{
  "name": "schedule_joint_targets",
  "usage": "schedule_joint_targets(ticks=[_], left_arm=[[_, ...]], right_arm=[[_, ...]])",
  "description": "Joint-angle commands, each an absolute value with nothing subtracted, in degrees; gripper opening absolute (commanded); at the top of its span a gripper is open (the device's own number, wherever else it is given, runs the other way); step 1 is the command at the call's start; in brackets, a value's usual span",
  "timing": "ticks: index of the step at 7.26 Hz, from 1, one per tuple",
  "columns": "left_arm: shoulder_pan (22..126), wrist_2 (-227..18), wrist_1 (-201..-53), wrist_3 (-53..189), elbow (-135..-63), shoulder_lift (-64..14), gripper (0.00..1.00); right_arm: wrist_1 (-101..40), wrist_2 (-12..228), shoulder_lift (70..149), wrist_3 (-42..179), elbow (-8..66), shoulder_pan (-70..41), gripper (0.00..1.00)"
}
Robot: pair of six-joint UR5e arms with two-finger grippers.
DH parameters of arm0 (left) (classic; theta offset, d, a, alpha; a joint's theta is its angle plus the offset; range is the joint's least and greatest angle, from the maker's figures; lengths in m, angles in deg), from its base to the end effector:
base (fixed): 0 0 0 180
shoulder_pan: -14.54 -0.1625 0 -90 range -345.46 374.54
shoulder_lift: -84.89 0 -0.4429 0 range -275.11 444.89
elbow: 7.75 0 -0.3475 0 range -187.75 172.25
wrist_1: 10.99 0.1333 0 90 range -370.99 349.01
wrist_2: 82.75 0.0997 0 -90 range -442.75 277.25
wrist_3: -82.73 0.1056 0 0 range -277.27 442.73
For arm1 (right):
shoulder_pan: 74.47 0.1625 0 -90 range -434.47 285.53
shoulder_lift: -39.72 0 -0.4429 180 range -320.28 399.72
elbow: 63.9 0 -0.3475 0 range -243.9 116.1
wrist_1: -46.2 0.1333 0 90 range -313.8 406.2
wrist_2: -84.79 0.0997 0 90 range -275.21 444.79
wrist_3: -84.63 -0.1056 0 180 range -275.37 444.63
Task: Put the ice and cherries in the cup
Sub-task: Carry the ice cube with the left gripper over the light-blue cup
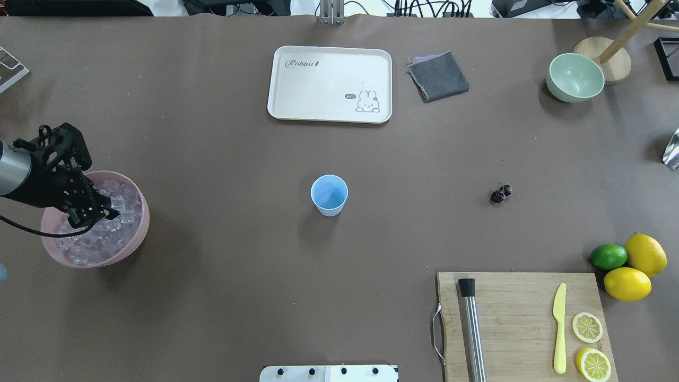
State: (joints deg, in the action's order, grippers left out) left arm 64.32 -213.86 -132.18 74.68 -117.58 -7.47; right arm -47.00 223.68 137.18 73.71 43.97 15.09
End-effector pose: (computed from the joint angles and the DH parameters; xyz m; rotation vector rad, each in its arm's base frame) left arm 0.2504 -0.3950 0.4412 0.5563 0.9976 0.8345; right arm 0.0507 -0.3923 0.5952 0.0332 -0.8601 0.1178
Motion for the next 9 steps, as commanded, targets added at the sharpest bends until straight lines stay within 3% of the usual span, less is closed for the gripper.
schedule_joint_targets(ticks=[1, 6, 9], left_arm=[[63.7, -213.4, -131.9, 61.1, -116.0, -17.7, 0.00], [42.6, -190.8, -131.6, 39.0, -113.2, -31.1, 0.00], [41.9, -189.1, -131.4, 38.2, -107.8, -36.7, 0.00]], right_arm=[[-47.0, 223.7, 136.3, 74.2, 43.9, 14.9, 1.00], [-43.6, 223.7, 135.6, 73.9, 43.6, 14.8, 1.00], [-43.4, 223.7, 135.7, 73.8, 43.3, 14.6, 1.00]])
